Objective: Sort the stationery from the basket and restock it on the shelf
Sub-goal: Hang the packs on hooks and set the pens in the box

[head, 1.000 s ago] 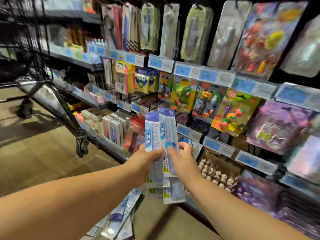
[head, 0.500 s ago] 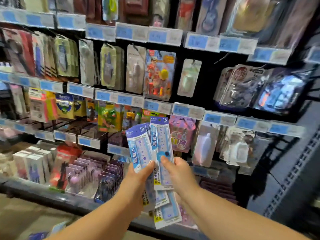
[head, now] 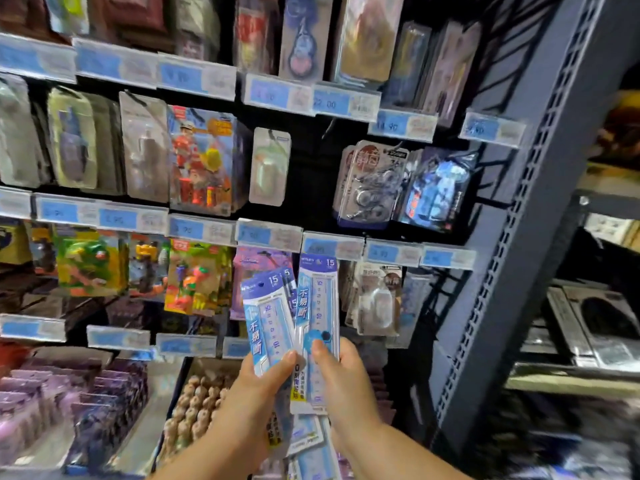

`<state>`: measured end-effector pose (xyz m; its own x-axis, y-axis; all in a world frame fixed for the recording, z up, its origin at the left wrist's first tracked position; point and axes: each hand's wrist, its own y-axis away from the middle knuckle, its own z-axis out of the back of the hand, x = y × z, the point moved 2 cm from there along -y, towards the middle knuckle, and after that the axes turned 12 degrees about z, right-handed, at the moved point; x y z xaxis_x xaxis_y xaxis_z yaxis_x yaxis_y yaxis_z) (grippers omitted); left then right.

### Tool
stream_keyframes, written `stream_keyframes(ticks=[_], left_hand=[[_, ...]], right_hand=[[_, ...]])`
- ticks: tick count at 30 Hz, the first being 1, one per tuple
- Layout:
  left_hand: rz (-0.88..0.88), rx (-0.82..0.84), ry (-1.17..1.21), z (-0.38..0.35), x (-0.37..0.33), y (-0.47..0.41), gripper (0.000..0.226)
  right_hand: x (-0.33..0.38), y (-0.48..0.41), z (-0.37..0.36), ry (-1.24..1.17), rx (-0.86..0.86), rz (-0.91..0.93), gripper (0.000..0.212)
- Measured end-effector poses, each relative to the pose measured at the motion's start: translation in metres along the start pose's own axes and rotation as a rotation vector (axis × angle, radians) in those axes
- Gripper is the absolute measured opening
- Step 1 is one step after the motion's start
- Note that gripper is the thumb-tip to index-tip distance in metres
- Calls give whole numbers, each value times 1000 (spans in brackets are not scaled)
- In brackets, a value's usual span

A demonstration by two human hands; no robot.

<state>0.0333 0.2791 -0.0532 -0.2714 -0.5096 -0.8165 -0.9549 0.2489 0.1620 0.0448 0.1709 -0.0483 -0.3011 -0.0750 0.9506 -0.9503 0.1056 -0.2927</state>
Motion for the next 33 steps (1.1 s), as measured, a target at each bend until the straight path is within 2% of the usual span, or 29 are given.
stream_keyframes(ticks=[6, 9, 14, 18, 24, 26, 30, 33], left_hand=[[21, 1, -122, -16, 16, -31, 36], [90, 83, -109, -23, 22, -34, 58], [58, 80, -149, -22, 29, -31, 55], [49, 80, -182, -19, 29, -33, 48], [79, 115, -245, -20, 28, -42, 82], [84, 126, -252, -24, 31, -44, 79], [88, 110, -231, -30, 43, -50, 49], [111, 90, -236, -33, 51, -52, 55]], right_hand=[[-2, -3, 39, 45, -45, 59, 17], [-1, -5, 58, 31, -17, 46, 26], [5, -14, 68, 17, 79, -63, 30], [9, -15, 68, 21, 74, -95, 31], [15, -12, 77, 84, 27, -77, 35], [18, -10, 80, 95, 22, -66, 35], [22, -9, 87, 50, -24, -72, 31], [21, -8, 96, 92, -27, -92, 30]])
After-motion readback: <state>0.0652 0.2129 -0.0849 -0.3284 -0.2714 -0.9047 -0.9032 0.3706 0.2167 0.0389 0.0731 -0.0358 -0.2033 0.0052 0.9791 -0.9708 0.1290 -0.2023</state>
